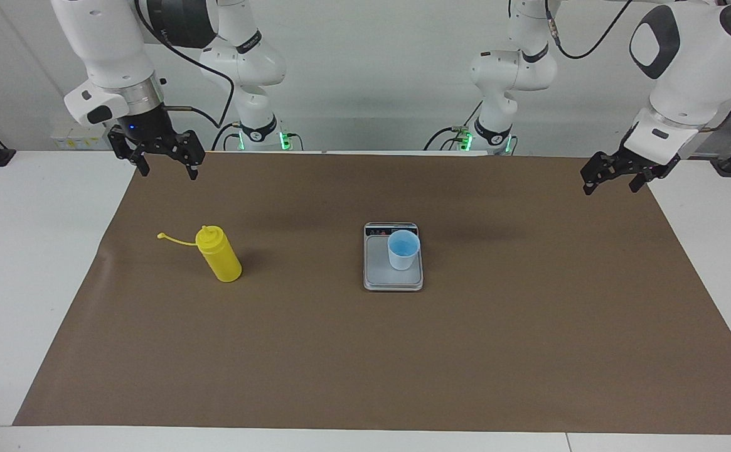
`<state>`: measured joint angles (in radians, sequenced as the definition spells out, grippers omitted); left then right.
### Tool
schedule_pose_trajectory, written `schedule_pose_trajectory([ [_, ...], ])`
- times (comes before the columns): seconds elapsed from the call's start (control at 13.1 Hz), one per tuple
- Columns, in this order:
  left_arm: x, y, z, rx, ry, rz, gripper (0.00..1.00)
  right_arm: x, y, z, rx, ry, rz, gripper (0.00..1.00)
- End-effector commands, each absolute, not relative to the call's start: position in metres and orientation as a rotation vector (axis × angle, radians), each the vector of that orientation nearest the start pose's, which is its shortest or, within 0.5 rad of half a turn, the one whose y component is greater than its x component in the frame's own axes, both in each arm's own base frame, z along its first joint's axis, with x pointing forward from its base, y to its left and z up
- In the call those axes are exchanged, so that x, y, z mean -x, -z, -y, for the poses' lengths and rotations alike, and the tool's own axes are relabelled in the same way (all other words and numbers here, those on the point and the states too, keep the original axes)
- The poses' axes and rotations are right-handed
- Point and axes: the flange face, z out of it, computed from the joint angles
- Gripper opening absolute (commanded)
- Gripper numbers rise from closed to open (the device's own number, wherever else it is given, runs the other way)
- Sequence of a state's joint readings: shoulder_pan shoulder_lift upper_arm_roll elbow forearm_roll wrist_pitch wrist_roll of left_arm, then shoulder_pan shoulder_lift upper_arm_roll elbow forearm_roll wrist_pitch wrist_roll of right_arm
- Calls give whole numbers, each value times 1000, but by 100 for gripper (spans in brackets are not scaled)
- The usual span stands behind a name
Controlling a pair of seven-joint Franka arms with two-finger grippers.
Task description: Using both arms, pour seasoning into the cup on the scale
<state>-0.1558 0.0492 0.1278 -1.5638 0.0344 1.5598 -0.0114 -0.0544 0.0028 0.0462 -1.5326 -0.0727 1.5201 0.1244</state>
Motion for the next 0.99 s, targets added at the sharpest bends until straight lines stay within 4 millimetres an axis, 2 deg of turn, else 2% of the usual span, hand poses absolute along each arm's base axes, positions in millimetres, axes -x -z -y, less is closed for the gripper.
schedule_pose_trajectory([
  [0.0,-560,-601,12,3116,-61,-25,100,-550,-645,9,3227,-54,-305,100],
  [0.08,-560,-601,12,3116,-61,-25,100,-543,-650,9,3225,-52,-307,100],
  [0.31,-560,-601,12,3116,-61,-25,100,-529,-641,1,3217,-92,-293,100],
  [0.53,-560,-601,11,3116,-61,-22,100,-528,-639,2,3203,-85,-294,100],
  [0.76,-560,-601,12,3116,-61,-25,100,-523,-626,3,3156,-77,-302,100],
  [0.92,-560,-601,12,3116,-61,-25,100,-527,-627,5,3153,-33,-309,100],
])
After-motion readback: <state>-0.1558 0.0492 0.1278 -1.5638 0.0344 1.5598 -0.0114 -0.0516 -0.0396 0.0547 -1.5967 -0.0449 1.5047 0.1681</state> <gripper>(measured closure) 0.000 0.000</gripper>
